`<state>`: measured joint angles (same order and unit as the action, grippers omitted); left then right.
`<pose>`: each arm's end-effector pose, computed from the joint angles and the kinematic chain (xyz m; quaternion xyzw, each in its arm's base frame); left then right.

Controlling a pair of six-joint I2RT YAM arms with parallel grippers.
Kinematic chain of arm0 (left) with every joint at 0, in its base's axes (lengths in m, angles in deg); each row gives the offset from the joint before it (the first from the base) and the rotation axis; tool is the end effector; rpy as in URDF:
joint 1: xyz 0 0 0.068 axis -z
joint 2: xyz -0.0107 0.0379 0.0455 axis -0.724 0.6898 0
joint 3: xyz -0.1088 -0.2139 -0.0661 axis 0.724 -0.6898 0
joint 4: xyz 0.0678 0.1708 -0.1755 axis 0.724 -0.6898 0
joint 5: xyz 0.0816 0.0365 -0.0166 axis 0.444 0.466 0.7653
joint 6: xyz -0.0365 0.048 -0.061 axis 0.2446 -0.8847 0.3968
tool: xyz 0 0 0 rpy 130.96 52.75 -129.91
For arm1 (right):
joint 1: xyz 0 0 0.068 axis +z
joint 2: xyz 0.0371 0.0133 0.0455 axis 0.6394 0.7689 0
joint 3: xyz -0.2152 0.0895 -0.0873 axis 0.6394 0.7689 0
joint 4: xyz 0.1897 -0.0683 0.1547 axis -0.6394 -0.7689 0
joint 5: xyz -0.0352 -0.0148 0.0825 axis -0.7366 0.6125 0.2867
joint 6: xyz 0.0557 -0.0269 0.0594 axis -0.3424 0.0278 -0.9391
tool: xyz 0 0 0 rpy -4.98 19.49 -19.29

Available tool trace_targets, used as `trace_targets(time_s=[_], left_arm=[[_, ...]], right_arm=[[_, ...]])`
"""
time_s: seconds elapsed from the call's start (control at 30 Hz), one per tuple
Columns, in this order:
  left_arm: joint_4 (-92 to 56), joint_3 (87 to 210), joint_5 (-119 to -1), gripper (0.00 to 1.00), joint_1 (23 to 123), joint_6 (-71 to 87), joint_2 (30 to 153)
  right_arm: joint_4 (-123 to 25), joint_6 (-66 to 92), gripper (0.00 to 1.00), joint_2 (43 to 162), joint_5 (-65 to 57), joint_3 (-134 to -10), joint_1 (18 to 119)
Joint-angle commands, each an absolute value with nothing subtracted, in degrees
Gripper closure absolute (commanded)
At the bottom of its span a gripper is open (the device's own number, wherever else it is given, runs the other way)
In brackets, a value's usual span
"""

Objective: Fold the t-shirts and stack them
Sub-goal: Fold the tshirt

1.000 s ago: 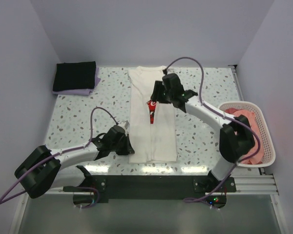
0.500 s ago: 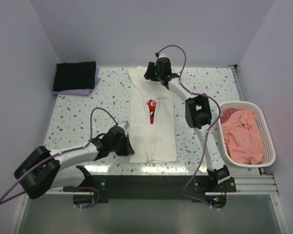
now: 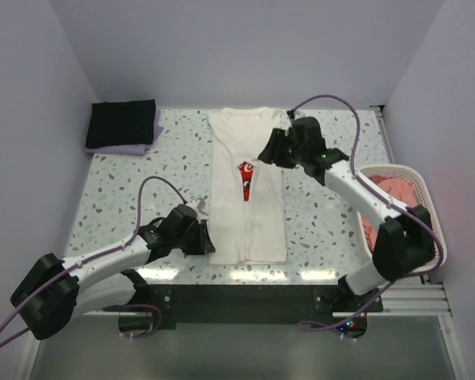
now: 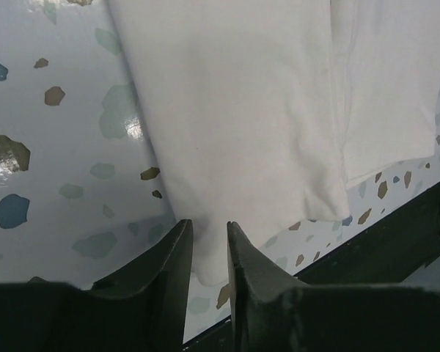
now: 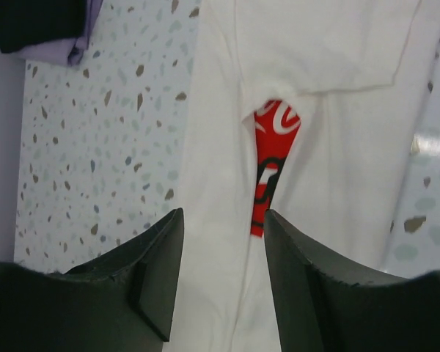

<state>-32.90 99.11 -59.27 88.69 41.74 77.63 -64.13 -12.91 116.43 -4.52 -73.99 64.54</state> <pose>0.1576 -0.1565 0.1065 -0.0042 0.9423 -0.2716 0.1956 0.3683 0.1802 0.2564 0.0310 0.8781 0.2739 0.3910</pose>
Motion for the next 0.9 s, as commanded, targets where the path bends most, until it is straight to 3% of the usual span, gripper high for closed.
trace_targets(time_s=[0.0,0.17,0.47,0.7,0.87], left_arm=[[-35.7,100.7,-60.5,0.68,87.9,41.8,75.9],[-37.7,100.7,-61.1,0.64,87.8,42.4,74.5],[-34.7,96.0,-65.0,0.50,87.9,43.9,73.6],[-31.3,93.0,-65.4,0.51,87.8,45.4,74.5],[-30.8,92.0,-65.1,0.59,87.9,45.8,75.2]], right_arm=[[-68.8,-16.7,0.49,109.4,-1.3,-58.6,67.1],[-71.0,-21.8,0.49,94.4,-0.5,-40.3,71.3],[-82.4,-23.9,0.50,80.9,-0.7,-29.0,72.7],[-75.7,-27.7,0.54,82.0,3.5,-21.1,72.8],[-69.2,-30.8,0.55,83.5,6.2,-17.1,72.8]])
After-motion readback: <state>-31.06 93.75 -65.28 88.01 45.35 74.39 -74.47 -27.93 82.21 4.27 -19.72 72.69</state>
